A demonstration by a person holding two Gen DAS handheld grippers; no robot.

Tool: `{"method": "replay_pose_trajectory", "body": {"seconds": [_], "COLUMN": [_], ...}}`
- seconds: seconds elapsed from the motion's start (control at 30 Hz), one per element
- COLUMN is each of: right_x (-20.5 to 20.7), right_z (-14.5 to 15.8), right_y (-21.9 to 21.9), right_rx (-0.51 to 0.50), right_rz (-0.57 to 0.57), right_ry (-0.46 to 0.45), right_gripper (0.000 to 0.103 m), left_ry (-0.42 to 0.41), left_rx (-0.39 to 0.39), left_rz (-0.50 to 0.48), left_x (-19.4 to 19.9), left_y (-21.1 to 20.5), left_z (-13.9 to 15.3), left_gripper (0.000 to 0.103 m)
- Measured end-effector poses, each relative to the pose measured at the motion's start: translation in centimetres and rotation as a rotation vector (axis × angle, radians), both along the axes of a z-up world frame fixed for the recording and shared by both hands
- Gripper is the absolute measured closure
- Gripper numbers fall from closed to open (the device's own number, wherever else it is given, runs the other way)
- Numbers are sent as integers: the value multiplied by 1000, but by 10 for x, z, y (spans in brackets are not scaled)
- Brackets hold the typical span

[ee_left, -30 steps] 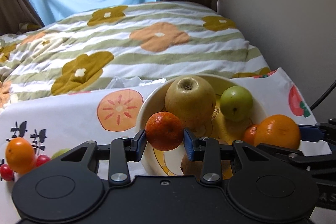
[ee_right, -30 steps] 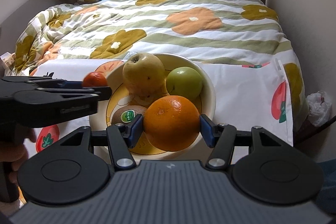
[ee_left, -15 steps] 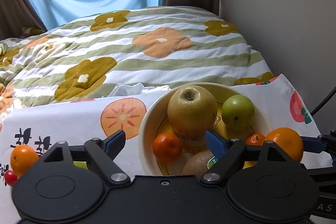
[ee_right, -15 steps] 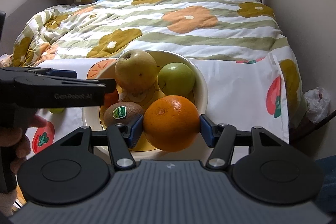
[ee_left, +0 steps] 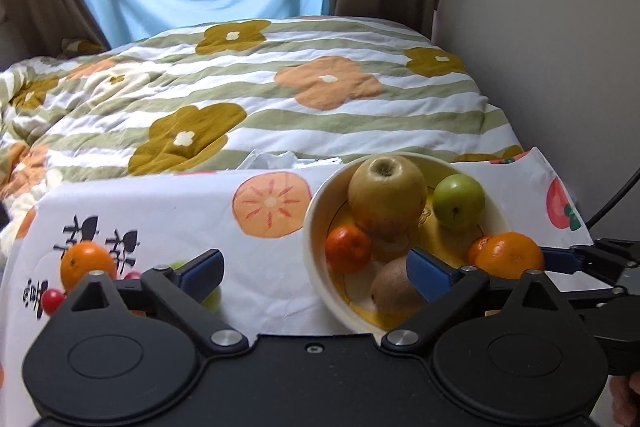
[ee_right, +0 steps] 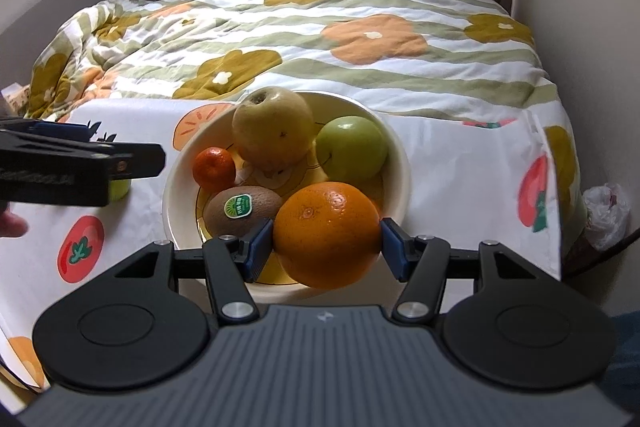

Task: Organize fruits
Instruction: 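Carry the tangerine and orange into the cream bowl and release both, then withdraw both tools from the bowl toward the cherry tomatoes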

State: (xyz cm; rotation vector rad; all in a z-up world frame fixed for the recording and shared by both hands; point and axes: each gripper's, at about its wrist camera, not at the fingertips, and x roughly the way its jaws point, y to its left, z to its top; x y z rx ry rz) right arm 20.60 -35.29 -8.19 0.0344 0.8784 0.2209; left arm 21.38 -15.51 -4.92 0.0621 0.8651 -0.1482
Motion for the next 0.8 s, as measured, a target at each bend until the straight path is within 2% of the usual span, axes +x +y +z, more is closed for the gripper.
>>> {"method": "replay_pose_trajectory", "body": {"seconds": [0.27,0.33,0.37,0.5,0.8], "right_x": [-3,-8,-11,-18,-35], "right_z": [-6,0,3,9,19], "right_y": [15,16,16,17,17], "right_rx": [-24,-33,-48,-90,-72], "right_rz": [39,40,34,23,14], "right_ry": [-20,-69,-89,-120,-120], "right_gripper": [29,13,0,0,0], "left_ry": [4,-3,-6,-14,-46], "left_rx": [-7,-10,-14,-19,-15], "left_rz": [43,51,55,67,110], "left_x": [-9,-12,-14,-23,-53], "left_y": [13,16,17,20,29], "left_z": [-2,0,1,6,21], "left_gripper": [3,3,3,3,3]}}
